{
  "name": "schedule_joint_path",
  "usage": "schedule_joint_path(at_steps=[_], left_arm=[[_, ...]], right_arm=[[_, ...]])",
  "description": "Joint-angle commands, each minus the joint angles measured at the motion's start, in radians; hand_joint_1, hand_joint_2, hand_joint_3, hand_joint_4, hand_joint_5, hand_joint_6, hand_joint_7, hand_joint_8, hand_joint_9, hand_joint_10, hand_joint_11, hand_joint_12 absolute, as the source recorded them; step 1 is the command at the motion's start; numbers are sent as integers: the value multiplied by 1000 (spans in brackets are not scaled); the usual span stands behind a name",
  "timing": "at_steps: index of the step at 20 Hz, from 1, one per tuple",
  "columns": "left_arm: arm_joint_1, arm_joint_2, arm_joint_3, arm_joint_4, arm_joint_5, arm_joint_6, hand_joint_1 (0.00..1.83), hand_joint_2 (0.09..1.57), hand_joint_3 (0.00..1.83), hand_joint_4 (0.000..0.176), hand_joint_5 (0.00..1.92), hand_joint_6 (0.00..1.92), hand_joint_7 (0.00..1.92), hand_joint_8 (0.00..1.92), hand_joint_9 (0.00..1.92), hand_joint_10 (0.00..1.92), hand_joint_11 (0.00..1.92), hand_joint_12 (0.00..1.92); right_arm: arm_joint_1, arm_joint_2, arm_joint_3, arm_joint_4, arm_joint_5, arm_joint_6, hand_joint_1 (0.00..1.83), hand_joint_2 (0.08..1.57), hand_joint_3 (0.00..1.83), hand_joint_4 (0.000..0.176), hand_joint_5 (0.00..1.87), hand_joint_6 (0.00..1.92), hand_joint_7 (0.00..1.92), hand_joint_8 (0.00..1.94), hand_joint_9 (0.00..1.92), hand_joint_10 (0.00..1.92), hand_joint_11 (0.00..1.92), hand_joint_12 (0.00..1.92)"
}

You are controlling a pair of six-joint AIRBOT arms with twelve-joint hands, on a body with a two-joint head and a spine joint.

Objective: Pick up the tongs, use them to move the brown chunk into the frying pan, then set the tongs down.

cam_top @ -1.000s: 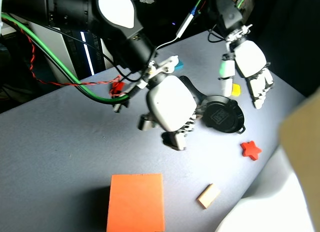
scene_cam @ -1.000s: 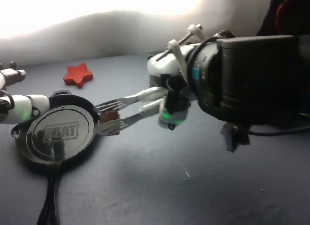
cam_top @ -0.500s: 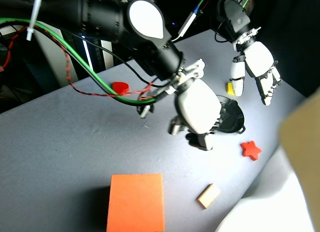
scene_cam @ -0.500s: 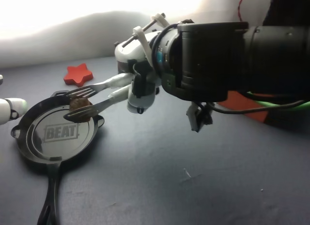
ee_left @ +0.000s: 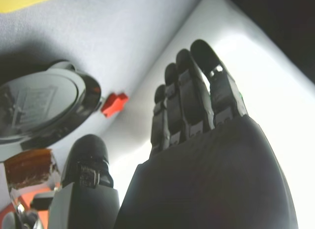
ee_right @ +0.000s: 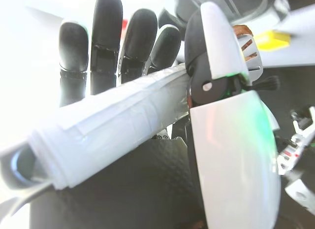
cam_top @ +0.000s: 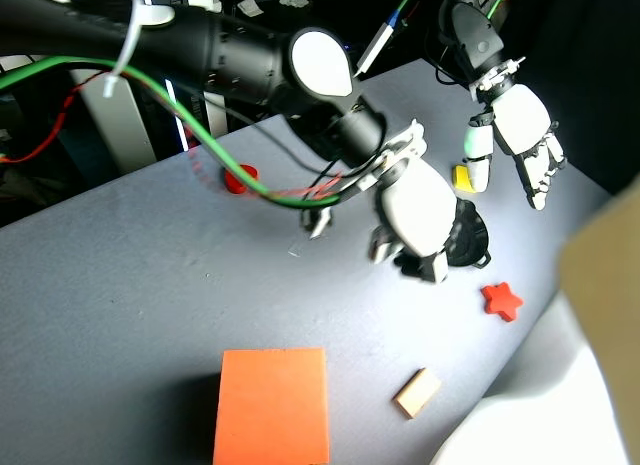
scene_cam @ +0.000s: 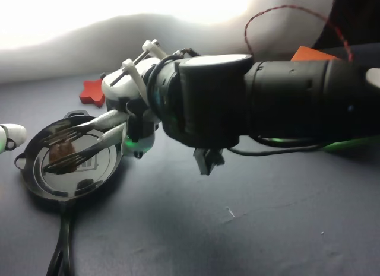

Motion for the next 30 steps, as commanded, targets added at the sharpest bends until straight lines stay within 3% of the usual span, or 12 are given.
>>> schedule_joint_path(at_steps=[1, 7, 8, 10, 12, 15, 16, 18, 25, 30], left_arm=[[-2, 10, 7, 44, -85, -2, 61, 1282, 0, 54, 142, 1, 279, 3, 325, 3, 0, 963], [-7, 10, 5, 46, -85, 3, 0, 1289, 1, 53, 123, 1, 262, 0, 303, 0, 0, 927], [-7, 10, 6, 46, -85, 3, 11, 1286, 0, 51, 141, 6, 271, 3, 312, 3, 0, 941], [-7, 10, 5, 46, -85, 3, 20, 1283, 0, 51, 144, 4, 272, 2, 311, 2, 0, 930], [-7, 9, 4, 46, -85, 4, 34, 1287, 0, 53, 155, 5, 277, 2, 321, 4, 0, 965], [-8, 9, 4, 46, -85, 7, 22, 1287, 0, 52, 156, 3, 269, 1, 316, 4, 0, 956], [-8, 9, 4, 46, -85, 8, 11, 1288, 1, 49, 153, 1, 268, 1, 315, 3, 0, 954], [-8, 9, 4, 46, -85, 9, 22, 1286, 0, 48, 155, 1, 273, 2, 315, 1, 0, 948], [-13, 9, 4, 46, -85, 13, 9, 1284, 0, 52, 169, 7, 280, 2, 329, 4, 0, 956], [-32, 1, -7, 46, -85, 25, 7, 1286, 0, 46, 170, 5, 287, 5, 326, 7, 0, 972]], right_arm=[[4, 0, 12, -47, 22, 7, 1193, 1167, 2, 10, 857, 1254, 926, 1063, 906, 838, 511, 1595], [-23, -6, 43, -93, 31, 31, 1189, 1171, 3, 13, 844, 1260, 919, 1079, 886, 850, 499, 1593], [-26, -4, 44, -93, 31, 31, 1119, 1205, 6, 0, 804, 1272, 926, 805, 854, 852, 469, 1590], [-33, -2, 49, -94, 29, 31, 1076, 1252, 1, 0, 732, 1359, 933, 585, 770, 880, 402, 1614], [-37, 1, 49, -94, 26, 31, 1093, 1228, 0, 0, 769, 1297, 954, 473, 769, 846, 408, 1599], [-36, 7, 49, -94, 15, 31, 1055, 1282, 1, 0, 669, 1437, 820, 488, 590, 926, 250, 1668], [-34, 10, 49, -93, 16, 31, 1022, 1240, 0, 0, 572, 997, 790, 482, 547, 909, 195, 1657], [-32, 15, 49, -89, 20, 33, 968, 1212, 0, 0, 548, 652, 709, 374, 458, 820, 64, 1642], [-17, 45, 24, -82, 21, 18, 898, 1196, 0, 0, 454, 562, 639, 262, 352, 776, 0, 1602], [11, 159, -100, -82, 46, -1, 915, 1211, 0, 0, 477, 575, 664, 263, 375, 791, 0, 1612]])
